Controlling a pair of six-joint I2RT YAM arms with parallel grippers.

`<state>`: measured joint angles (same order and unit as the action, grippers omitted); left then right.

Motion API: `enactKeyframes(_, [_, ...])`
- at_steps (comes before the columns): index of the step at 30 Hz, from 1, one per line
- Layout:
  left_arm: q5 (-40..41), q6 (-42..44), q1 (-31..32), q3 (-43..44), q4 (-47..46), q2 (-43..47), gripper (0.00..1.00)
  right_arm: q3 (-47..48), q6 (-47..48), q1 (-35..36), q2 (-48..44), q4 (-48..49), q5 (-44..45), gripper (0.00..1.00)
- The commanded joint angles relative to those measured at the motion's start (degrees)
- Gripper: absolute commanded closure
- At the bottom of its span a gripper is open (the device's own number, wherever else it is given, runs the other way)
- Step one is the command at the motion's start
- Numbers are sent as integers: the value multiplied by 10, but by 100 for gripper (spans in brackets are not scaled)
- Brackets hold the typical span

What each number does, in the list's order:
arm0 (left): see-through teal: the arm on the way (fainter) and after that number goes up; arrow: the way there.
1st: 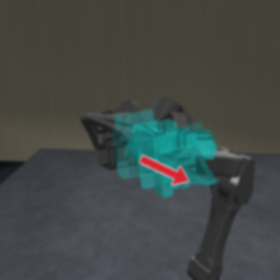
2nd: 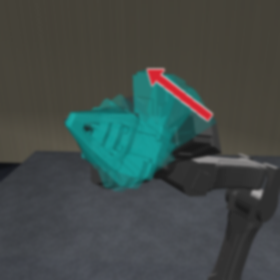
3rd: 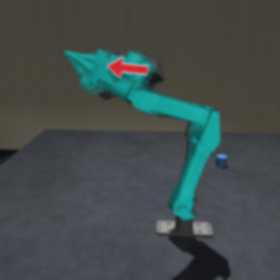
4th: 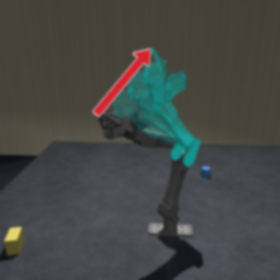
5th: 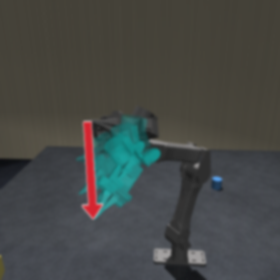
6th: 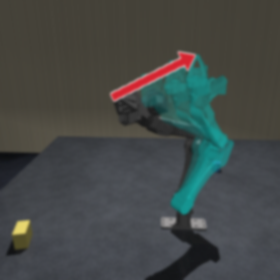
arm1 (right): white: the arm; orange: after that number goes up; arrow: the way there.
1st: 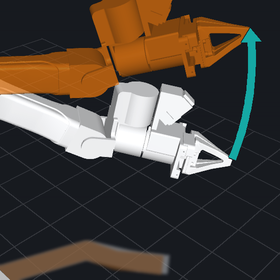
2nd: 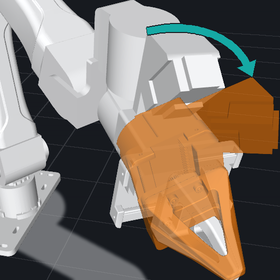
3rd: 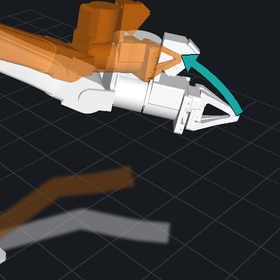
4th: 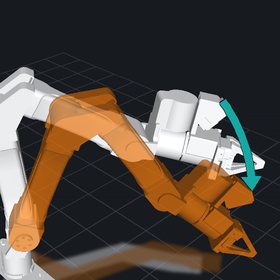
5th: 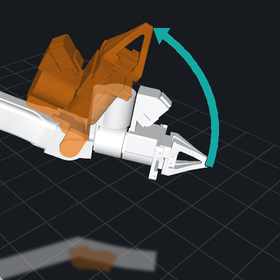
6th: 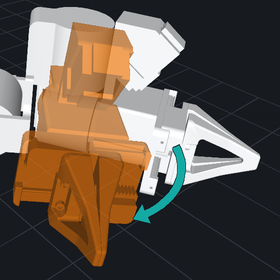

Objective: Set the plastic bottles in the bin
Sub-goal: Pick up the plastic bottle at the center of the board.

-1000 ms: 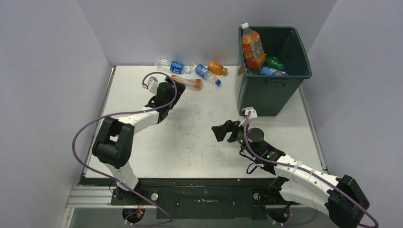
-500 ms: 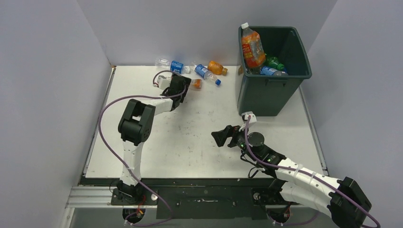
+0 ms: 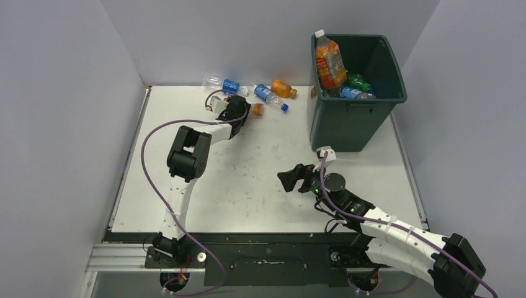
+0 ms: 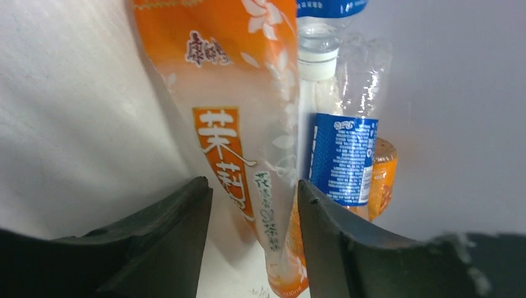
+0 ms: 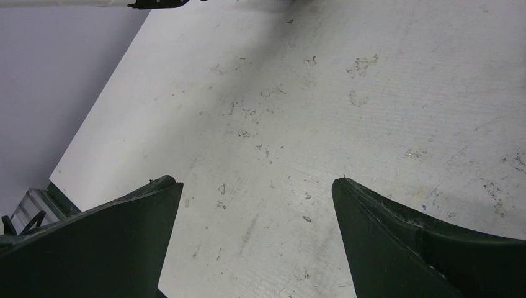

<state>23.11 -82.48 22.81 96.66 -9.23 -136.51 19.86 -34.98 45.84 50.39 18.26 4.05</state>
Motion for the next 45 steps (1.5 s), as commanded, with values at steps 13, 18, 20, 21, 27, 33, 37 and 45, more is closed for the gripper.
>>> enactKeyframes(13, [3,27,-14,-241,-173,187,100,45,0,6,-43,-29,-3,4])
enactKeyframes(18, [-95,104,-31,-386,-243,369,100,73,21,8,-52,-51,-17,3])
enactKeyframes(20, [-167,153,-43,-415,-236,434,100,91,30,8,-51,-62,-28,3])
enactKeyframes(21, [-215,181,-52,-427,-229,464,100,100,35,8,-50,-68,-34,3])
enactKeyframes(27, [-512,390,-72,-401,-78,603,100,167,53,8,-42,-86,-88,1])
enactKeyframes(33, [-578,579,4,-443,-30,773,100,268,90,5,-5,-87,-242,0])
enactKeyframes(37, [-647,651,45,-507,-39,852,100,299,102,3,-15,-96,-243,0])
enactKeyframes(45, [-692,641,86,-595,-120,922,100,311,110,2,-10,-84,-346,0])
